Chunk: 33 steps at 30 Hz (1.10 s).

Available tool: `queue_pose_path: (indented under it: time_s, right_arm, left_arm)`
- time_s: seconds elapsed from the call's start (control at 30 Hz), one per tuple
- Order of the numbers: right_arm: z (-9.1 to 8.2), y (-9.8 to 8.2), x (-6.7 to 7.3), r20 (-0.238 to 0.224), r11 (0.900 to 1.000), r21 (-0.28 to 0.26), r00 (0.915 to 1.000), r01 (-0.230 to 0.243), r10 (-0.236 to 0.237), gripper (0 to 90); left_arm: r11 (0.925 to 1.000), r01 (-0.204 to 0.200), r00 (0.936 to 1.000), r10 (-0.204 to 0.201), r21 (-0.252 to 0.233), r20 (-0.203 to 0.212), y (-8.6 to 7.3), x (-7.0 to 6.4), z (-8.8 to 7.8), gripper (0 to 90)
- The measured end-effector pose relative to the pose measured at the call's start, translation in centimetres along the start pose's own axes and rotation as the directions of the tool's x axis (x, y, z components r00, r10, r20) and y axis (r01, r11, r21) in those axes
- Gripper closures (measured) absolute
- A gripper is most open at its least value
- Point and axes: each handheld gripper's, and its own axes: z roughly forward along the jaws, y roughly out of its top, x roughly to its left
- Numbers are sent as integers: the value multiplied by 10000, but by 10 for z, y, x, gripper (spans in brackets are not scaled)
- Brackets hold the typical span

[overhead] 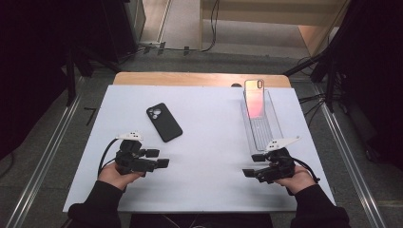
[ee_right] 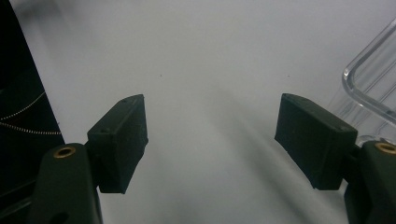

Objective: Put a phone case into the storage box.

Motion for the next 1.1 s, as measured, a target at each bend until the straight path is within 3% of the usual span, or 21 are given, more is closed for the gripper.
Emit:
queue_pose_path:
  time_s: [0.2, 0.33, 0.63, 0.8, 1.1]
  right_arm:
    - [1, 0, 0, 39, 10000, 48, 10000, 60, -60, 232]
    - [1, 1, 0, 30, 10000, 52, 10000, 82, -82, 232]
    - [1, 1, 1, 9, 9999, 53, 10000, 91, -91, 232]
    - [0, 0, 2, 44, 10000, 36, 10000, 72, -72, 232]
    - [0, 1, 2, 5, 9999, 10, 9999, 160, -160, 232]
  left_arm:
    - [9999, -44, 9997, 40, -143, -259, 12, 2, 1, 292]
    - [9997, -23, 9997, 17, -235, -224, 20, 9, 3, 292]
    - [9976, 585, 9975, -598, -362, -367, 42, 25, 13, 295]
    - [9976, 441, 9978, -467, -543, -478, 62, 30, 19, 294]
    - [9991, 416, 9956, -417, -29, -840, 85, 47, 41, 299]
